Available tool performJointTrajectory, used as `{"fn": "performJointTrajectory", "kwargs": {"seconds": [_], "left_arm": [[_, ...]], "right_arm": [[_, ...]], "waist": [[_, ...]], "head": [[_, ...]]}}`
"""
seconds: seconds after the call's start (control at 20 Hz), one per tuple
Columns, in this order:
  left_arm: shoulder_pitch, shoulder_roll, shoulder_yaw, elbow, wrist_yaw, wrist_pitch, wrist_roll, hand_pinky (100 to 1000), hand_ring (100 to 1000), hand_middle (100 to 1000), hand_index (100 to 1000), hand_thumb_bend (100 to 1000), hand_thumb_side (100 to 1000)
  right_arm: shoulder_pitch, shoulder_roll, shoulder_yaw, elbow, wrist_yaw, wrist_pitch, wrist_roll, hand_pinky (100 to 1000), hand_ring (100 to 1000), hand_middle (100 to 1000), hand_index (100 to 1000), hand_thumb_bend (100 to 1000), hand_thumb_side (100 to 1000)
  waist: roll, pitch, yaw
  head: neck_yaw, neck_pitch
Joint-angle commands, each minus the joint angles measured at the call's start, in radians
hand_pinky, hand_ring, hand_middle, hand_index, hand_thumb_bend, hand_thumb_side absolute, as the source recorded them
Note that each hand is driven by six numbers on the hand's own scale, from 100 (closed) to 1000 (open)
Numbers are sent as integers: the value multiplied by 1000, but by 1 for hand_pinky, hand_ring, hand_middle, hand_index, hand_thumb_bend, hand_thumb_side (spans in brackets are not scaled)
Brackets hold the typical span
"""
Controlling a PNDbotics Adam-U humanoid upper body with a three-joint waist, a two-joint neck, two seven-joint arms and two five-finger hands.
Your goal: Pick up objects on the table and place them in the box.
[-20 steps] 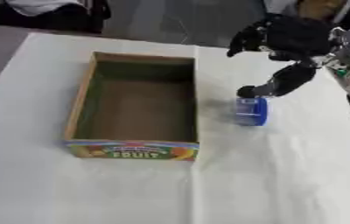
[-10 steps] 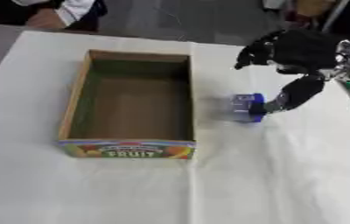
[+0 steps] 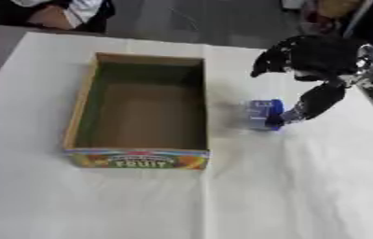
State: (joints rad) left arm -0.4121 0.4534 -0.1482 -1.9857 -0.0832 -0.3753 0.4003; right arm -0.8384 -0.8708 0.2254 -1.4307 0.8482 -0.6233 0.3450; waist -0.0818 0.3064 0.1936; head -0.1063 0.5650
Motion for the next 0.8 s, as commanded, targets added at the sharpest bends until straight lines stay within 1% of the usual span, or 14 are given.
{"fn": "performJointTrajectory", "kwargs": {"seconds": [0.05, 0.25, 0.45, 0.65, 0.8], "left_arm": [[-17, 4, 0, -14, 3, -4, -5, 903, 736, 941, 864, 407, 831], [-24, 1, -1, -14, 6, -5, -7, 903, 736, 941, 864, 407, 831], [-29, -2, -2, -14, 7, -6, -10, 903, 736, 942, 864, 406, 832], [-30, -4, -3, -14, 7, -6, -12, 904, 735, 943, 863, 406, 831], [-30, -4, -3, -14, 6, -6, -13, 904, 734, 943, 863, 411, 826]], "right_arm": [[-16, -24, -11, -11, 6, 6, 0, 779, 822, 805, 875, 622, 1000], [-16, -21, -12, -7, 14, 8, -4, 779, 822, 805, 875, 621, 1000], [-11, -20, -13, -3, 23, 11, -4, 779, 823, 805, 872, 620, 1000], [-4, -20, -18, 4, 40, 16, -2, 778, 821, 803, 867, 620, 994], [0, -20, -20, 7, 62, 22, -4, 781, 818, 805, 869, 604, 930]], "waist": [[1, -14, 5], [-5, -10, 16], [-10, 1, 25], [-12, 12, 29], [-12, 18, 29]], "head": [[2, -21], [4, -28], [10, -39], [13, -38], [14, -34]]}}
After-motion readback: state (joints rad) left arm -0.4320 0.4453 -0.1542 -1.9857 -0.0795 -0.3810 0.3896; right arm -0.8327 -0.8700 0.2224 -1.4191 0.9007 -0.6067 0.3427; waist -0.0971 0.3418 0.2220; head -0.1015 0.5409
